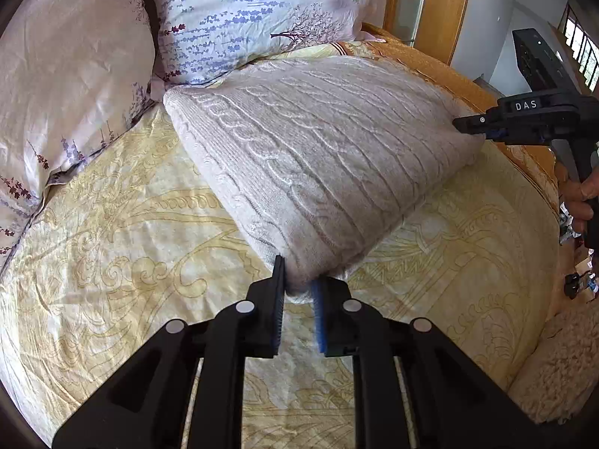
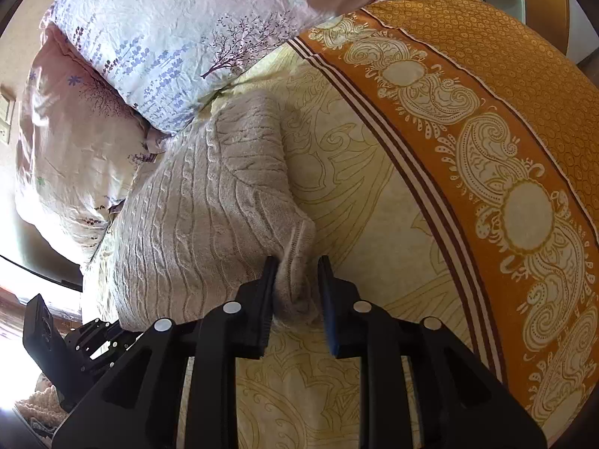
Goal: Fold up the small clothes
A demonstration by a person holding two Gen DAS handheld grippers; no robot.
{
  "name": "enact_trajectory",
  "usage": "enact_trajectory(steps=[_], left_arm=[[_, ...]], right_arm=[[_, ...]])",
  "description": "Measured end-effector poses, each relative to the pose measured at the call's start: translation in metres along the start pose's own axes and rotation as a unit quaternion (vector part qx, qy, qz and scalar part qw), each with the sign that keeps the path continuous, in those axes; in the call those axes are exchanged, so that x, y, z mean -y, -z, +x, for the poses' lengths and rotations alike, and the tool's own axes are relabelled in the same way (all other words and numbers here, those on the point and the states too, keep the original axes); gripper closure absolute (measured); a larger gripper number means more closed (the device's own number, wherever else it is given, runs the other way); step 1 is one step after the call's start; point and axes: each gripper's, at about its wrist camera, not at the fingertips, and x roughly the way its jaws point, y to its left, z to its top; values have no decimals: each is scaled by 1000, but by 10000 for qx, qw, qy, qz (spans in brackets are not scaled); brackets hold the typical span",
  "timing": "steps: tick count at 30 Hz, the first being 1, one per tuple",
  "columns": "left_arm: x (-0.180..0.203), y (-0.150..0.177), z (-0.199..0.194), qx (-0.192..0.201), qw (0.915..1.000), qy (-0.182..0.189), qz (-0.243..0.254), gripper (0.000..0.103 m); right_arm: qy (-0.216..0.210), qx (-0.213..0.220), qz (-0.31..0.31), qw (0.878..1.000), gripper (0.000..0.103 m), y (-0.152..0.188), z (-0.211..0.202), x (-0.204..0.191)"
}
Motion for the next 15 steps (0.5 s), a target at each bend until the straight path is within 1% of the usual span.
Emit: enact_trajectory(steps=[1,2,3,4,6,7,8,9,11,13,15], left_arm=[[-2,1,-2,5,10000,-14,27,77],[-4,1,-6,6,10000,-85,40,69],[-8,3,-10,25,9998,-211,32,51],[-14,3,-15,65,9995,-303,14,40],[-28,5,-25,112,9992,-374,-117,31],[-37,5,-29,115,9988,-406,-234,28],[-45,2,-33,130,9980,-508,-359,27],[-53,-1,-35,128,9972,-606,-431,26],[-65,-16,-40,241,9954,-664,-643,25],[-72,-37,-43,423,9940,-635,-780,19],[-70,-62,-45,678,9931,-508,-811,9]], right_arm=[[41,9,3,10000,66,0,-2,1],[51,24,11,10000,63,-1,-5,2],[59,56,31,10000,59,-3,-9,4],[87,114,47,9999,58,-6,-14,5],[155,256,69,9995,57,-13,-23,7],[186,330,96,9992,56,-18,-26,8],[152,380,153,9990,55,-23,-29,10],[72,421,226,9988,55,-29,-30,11],[-251,426,414,9979,55,-43,-29,13],[-534,338,553,9965,55,-57,-21,12],[-659,174,613,9958,55,-68,-10,6]])
